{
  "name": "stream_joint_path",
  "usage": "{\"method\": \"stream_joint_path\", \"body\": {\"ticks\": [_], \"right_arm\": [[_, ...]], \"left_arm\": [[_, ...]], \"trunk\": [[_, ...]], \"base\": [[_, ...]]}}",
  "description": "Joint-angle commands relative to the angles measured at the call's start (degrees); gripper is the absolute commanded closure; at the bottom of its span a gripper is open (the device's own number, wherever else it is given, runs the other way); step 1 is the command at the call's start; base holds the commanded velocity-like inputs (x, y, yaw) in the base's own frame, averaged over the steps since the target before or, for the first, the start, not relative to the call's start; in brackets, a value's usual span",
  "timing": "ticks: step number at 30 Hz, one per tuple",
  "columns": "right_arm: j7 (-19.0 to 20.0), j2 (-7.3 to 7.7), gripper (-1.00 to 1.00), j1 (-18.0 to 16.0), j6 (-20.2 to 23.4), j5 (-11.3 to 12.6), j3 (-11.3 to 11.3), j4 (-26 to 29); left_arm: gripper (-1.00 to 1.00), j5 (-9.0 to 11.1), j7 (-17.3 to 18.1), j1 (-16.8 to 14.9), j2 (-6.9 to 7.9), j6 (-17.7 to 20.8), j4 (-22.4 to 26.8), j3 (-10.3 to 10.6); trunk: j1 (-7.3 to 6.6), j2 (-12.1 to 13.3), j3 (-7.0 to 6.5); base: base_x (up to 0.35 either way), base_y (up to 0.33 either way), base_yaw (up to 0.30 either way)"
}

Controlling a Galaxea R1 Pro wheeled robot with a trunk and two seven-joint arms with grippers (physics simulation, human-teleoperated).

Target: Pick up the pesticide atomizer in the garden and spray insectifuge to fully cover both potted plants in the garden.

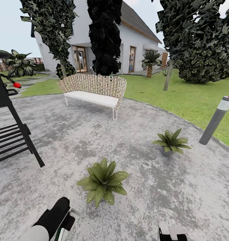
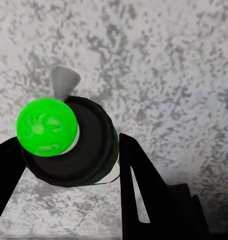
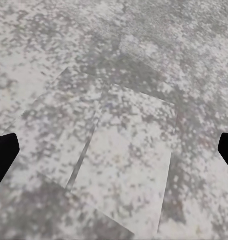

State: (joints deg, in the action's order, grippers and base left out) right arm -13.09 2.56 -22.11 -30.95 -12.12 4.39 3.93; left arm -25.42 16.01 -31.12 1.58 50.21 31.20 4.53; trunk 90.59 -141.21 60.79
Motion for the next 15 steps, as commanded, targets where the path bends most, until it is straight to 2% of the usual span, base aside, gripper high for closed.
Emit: {"method": "stream_joint_path", "body": {"ticks": [1, 5, 8, 15], "right_arm": [[-0.2, -0.01, -1.00, 0.0, -0.2, -0.6, 0.4, -0.1], [-0.2, -0.01, -1.00, 0.0, -0.2, -0.6, 0.4, -0.1], [-0.2, -0.01, -1.00, 0.0, -0.2, -0.6, 0.4, -0.1], [-0.1, 0.05, -1.00, 0.0, -0.2, -0.6, 0.4, -0.1]], "left_arm": [[1.00, -0.6, 0.3, 0.4, 0.20, -1.0, 0.3, 0.2], [1.00, -0.6, -2.2, 0.9, 0.00, -7.1, 0.0, 0.2], [1.00, -0.3, -3.1, 0.9, -0.27, -8.0, 0.2, -0.1], [1.00, 0.8, -2.2, 0.9, -0.60, -7.5, 0.6, -0.8]], "trunk": [[-0.01, 0.0, 0.05], [-0.01, 0.0, 0.05], [-0.01, 0.0, 0.05], [-0.01, 0.0, 0.05]], "base": [[0.005, 0.003, -0.006], [0.001, 0.001, -0.001], [0.000, 0.000, 0.000], [0.000, 0.000, 0.000]]}}
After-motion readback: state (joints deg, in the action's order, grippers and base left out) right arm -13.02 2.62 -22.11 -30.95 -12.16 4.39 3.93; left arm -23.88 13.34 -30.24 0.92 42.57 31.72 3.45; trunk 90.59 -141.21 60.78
